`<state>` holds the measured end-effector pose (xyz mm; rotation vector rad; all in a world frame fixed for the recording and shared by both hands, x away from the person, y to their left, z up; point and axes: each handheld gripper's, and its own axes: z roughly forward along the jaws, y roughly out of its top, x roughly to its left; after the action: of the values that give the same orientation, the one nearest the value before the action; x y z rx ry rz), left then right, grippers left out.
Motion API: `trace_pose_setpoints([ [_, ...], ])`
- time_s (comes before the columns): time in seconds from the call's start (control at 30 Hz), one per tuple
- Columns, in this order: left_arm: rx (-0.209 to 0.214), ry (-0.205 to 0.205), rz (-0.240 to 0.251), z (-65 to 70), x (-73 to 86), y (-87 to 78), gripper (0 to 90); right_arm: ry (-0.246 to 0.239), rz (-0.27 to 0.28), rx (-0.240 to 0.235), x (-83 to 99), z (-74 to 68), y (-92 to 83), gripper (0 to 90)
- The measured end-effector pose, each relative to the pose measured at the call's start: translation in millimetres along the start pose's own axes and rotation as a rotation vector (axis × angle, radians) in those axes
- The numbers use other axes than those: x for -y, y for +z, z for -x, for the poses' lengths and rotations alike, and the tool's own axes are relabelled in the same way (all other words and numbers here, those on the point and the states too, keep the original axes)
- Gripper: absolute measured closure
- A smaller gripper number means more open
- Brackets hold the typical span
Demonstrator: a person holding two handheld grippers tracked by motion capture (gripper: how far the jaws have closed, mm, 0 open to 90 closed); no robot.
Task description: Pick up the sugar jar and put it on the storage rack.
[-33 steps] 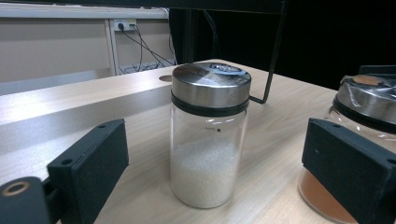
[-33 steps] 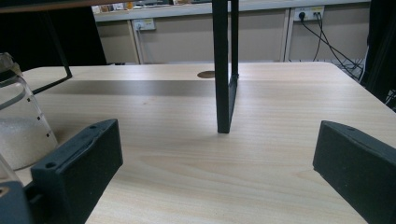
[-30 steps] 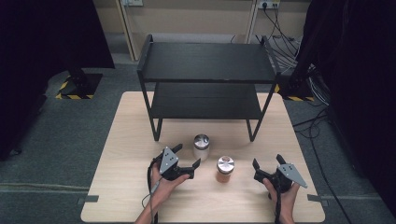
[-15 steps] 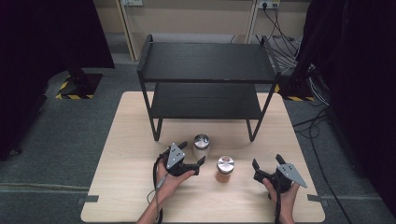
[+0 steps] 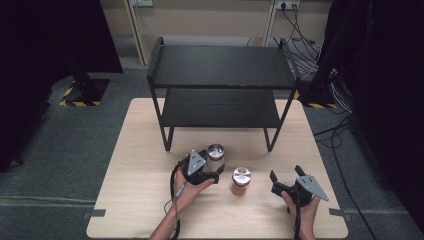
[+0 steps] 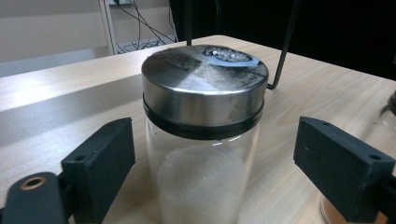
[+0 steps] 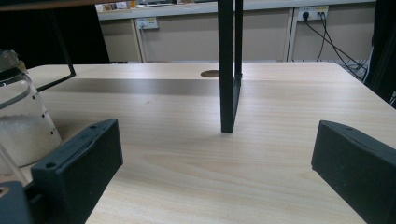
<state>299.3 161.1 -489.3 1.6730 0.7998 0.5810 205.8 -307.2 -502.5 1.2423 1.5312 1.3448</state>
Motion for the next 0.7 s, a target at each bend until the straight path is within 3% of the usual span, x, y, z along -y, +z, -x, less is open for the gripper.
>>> trace_pose_setpoints([
  [0.7,-0.032,-0.025,-0.038,4.1,-4.9,14.3,22.5,-0.002,-0.003,-0.005,-0.5,0.6,0.3,2.5],
])
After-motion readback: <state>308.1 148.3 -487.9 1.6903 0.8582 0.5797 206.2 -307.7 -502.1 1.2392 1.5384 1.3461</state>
